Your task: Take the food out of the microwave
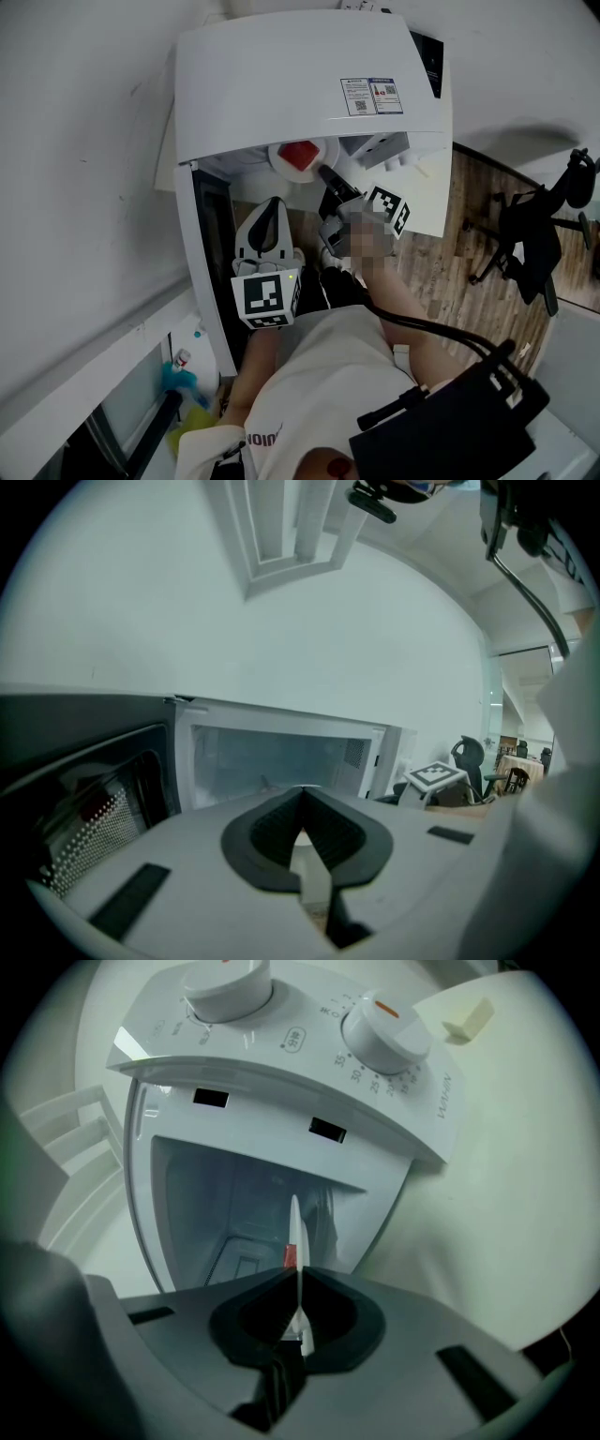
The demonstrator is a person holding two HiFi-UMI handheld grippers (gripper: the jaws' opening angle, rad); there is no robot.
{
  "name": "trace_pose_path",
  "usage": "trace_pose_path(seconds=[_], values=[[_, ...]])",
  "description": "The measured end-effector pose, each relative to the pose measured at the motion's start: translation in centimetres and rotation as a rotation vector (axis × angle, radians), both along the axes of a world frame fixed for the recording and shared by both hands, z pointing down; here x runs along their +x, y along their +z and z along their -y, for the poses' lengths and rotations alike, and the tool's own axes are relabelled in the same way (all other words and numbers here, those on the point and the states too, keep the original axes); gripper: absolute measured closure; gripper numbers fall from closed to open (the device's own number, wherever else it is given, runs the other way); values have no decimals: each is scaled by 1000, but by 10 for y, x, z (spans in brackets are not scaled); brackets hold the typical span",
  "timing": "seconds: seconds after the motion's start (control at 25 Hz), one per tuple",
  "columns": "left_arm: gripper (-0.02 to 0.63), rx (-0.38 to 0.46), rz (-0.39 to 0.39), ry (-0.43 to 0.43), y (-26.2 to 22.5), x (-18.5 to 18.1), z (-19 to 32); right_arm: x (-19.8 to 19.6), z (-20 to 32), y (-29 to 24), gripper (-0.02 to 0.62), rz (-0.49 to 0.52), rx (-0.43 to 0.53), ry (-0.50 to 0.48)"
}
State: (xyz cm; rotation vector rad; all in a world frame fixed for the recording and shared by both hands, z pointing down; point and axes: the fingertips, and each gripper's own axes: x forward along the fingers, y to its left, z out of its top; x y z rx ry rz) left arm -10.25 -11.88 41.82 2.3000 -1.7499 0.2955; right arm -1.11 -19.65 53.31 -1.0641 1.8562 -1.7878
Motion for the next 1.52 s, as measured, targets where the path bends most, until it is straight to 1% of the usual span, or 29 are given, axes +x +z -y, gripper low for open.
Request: trace_pose_path(seconds=[0.52,0.72,0.92,1.04,1.16,1.28,1.52], values=[[592,7,18,6,-3,4,-5,11,-17,-6,565,51,2,-8],[592,12,17,5,-4,6,-5,14,-22,-13,565,44,31,-36],[592,20,14,10,-7,11,-6,20,-26,-19,565,58,41,-33],[592,24,12,12,-8,14,-7,22,-29,-24,565,71,67,-42],[592,28,9,12,-10,16,-9,27,-36,-26,565,77,48,-39],[592,32,8,9,-11,17,-10,28,-40,-34,565,80,85,-60],[592,41,8,0,-14,19,-10,29,-47,-43,565,100,113,-96]])
